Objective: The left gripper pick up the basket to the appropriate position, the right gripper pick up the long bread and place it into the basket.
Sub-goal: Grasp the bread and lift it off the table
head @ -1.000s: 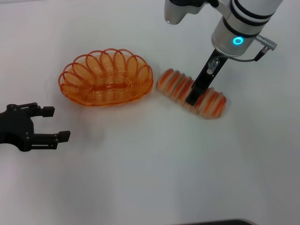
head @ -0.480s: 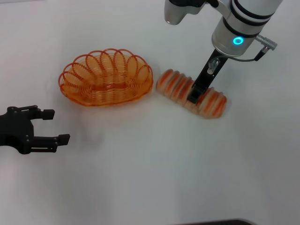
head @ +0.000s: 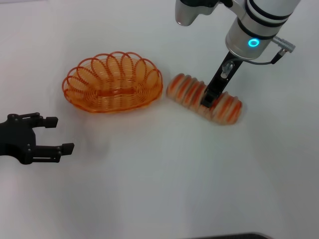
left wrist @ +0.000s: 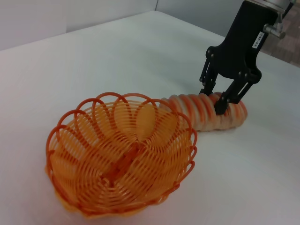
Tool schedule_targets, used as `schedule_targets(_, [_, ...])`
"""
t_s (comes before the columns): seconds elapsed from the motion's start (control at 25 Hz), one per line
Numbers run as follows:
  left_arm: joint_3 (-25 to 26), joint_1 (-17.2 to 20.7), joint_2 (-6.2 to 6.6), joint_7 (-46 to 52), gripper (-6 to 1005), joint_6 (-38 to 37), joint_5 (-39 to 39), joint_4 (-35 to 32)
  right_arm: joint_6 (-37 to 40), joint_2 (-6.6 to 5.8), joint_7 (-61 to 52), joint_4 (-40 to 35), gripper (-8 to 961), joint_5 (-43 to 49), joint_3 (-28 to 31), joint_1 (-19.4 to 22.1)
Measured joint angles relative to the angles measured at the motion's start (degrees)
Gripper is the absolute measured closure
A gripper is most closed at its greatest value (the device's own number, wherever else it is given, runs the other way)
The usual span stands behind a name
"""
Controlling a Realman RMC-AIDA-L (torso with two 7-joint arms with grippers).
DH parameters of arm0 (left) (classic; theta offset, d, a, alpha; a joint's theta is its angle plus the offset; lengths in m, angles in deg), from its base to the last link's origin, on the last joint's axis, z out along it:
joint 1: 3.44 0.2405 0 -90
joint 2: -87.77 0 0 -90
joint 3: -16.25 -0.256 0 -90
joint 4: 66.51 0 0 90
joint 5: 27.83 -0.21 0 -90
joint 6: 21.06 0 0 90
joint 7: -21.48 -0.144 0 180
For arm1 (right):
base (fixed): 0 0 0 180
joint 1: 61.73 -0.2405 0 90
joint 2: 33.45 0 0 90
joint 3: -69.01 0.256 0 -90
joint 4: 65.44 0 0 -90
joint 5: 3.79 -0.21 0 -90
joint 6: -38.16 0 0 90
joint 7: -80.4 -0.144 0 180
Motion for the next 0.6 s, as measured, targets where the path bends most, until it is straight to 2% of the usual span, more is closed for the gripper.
schedule_targets(0.6, [0.1,0.0,0.08,0.0,122,-0.1,-0.5,0.0,0.0,0.0,-0.1,-0.1,617,0.0,-0.3,0.0])
